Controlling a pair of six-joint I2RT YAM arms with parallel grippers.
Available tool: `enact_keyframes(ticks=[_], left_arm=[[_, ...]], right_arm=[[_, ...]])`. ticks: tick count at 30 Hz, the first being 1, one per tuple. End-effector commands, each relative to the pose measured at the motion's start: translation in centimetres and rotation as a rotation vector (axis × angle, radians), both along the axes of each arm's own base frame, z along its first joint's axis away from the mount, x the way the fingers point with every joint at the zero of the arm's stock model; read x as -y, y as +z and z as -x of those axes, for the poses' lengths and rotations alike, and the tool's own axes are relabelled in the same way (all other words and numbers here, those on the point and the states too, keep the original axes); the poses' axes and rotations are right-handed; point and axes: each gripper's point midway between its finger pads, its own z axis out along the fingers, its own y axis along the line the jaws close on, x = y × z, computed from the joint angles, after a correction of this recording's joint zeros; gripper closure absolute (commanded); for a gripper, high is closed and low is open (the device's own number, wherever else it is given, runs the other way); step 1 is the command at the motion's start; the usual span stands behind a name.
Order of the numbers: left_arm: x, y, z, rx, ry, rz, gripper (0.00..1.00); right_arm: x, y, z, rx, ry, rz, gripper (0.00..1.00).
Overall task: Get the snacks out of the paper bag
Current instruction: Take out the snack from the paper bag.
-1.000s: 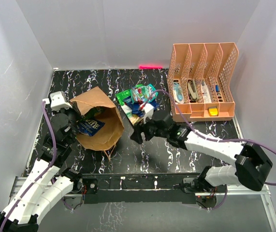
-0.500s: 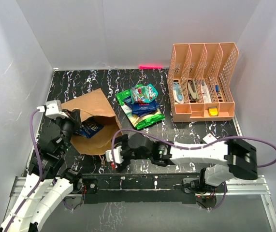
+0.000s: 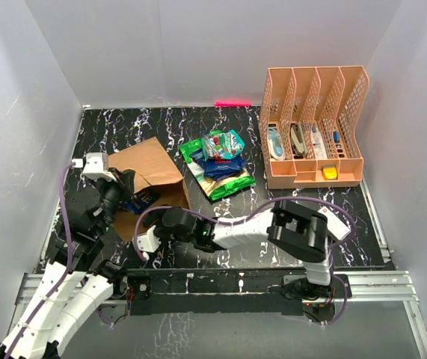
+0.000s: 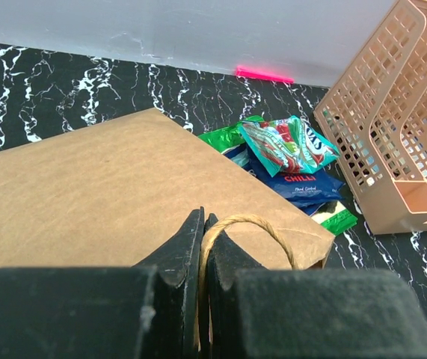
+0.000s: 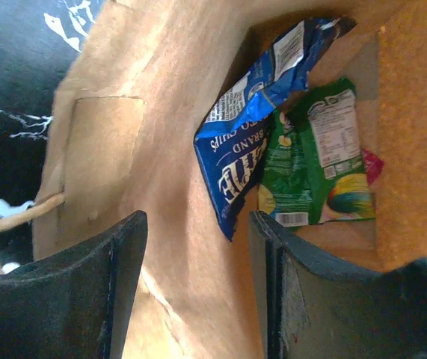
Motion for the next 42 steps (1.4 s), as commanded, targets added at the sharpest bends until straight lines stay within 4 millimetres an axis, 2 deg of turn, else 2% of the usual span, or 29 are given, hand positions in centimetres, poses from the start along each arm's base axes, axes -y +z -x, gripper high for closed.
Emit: enact_keyframes(ticks=[1,7,8,14,21,25,27,32,35,39,42], left_arm=[[-0.3,1.0,0.2,0.040,0.009,-0.001,1.00],[-0.6,1.1,0.2,0.046,0.023,0.004,1.00],[-0.6,1.2,0.2,0.046,0.025,0.004,1.00],[-0.7,1.0,0.1,0.042,0.030,0.003,1.00],[-0.6,1.1,0.2,0.046,0.022,0.007,1.00],[-0.5,1.1,0.1,0.045,0.021,0.007,1.00],[-0.4,0.9,0.0,0.038,0.019,0.004,1.00],[-0.7,0.8,-0.1,0.031,0.035,-0.001,1.00],[-0.8,0.7,-0.1,0.029,0.043,-0.003,1.00],[-0.8,0.7,-0.2,0.026,0.044,-0.006,1.00],[-1.1,0.6,-0.2,0.022,0.057,-0.009,1.00]], right_arm=[[-3.6,5.3,-2.5,-0.001,-0.039,-0.273,0.42],[-6.4,5.5,-4.2,-0.151,-0.145,-0.530,0.35],[-6.9,6.0,-4.6,-0.171,-0.156,-0.573,0.35],[-9.3,4.6,-5.1,-0.258,-0.142,-0.660,0.26],[-10.9,2.3,-7.4,-0.308,-0.170,-0.675,0.26],[-11.2,1.0,-9.1,-0.338,-0.190,-0.679,0.32],[-11.4,0.7,-9.3,-0.363,-0.176,-0.676,0.36],[-12.2,-0.3,-9.0,-0.425,-0.142,-0.649,0.53],[-12.7,-0.8,-8.5,-0.452,-0.117,-0.631,0.68],[-12.3,0.0,-8.9,-0.448,-0.146,-0.645,0.84],[-11.6,1.5,-9.4,-0.432,-0.177,-0.669,0.89]])
